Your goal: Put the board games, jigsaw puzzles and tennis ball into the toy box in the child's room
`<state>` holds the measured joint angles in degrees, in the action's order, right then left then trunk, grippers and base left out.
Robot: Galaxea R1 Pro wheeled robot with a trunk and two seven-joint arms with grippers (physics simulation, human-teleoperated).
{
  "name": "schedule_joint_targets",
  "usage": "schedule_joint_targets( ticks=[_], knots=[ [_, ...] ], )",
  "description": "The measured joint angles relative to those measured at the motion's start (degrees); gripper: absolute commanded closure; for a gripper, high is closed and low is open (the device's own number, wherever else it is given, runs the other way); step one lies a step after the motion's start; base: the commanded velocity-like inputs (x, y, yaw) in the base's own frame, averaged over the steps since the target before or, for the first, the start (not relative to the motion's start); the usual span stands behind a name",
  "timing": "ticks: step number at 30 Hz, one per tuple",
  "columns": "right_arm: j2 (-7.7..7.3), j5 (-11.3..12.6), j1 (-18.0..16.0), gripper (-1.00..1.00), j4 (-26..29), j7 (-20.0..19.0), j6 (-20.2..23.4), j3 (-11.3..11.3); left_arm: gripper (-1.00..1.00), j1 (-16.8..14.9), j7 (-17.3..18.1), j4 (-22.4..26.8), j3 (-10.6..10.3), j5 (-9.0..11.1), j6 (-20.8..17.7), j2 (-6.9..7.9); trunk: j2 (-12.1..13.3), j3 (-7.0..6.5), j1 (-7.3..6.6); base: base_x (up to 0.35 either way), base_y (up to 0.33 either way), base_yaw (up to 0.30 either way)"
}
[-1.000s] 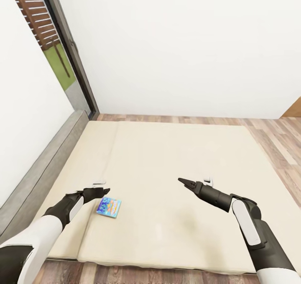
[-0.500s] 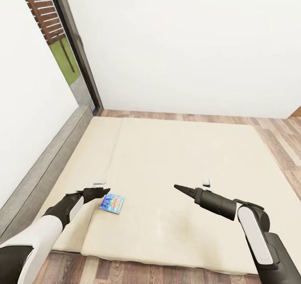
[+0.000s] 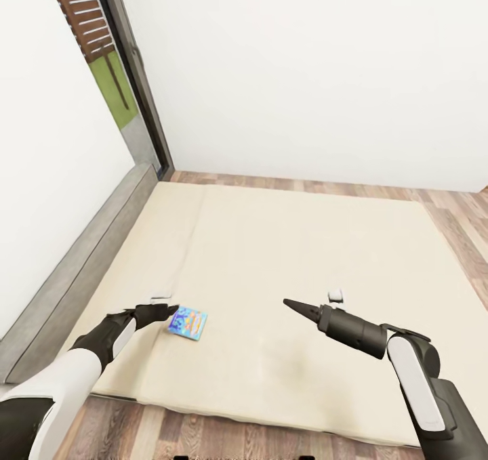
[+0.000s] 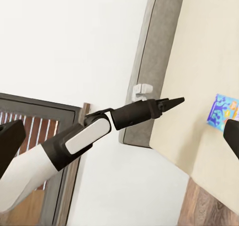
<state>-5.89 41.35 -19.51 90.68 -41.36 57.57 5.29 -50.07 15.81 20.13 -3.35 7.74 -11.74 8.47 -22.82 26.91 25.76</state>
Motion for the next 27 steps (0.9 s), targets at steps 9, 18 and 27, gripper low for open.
schedule_joint_targets(
  ticks=[9,18,27],
  knots=[
    [0.00,-0.10,0.04,-1.00,0.00,-0.09,-2.17,-0.06,-1.00,0.00,0.07,0.00,0.00,-0.04,0.00,0.00,0.00,0.85,0.00,0.000,0.000,0.094],
    [0.00,-0.12,0.04,-1.00,0.00,-0.05,-2.54,-0.08,-1.00,0.06,0.16,0.00,-0.06,-0.18,0.12,0.00,0.00,1.70,0.00,0.000,0.000,0.095],
    [0.00,-0.17,0.05,-1.00,-0.05,0.04,-2.64,-0.07,-1.00,0.07,0.20,-0.02,-0.01,-0.24,0.19,0.07,-0.01,2.51,-0.01,0.082,-0.087,0.022]
  ],
)
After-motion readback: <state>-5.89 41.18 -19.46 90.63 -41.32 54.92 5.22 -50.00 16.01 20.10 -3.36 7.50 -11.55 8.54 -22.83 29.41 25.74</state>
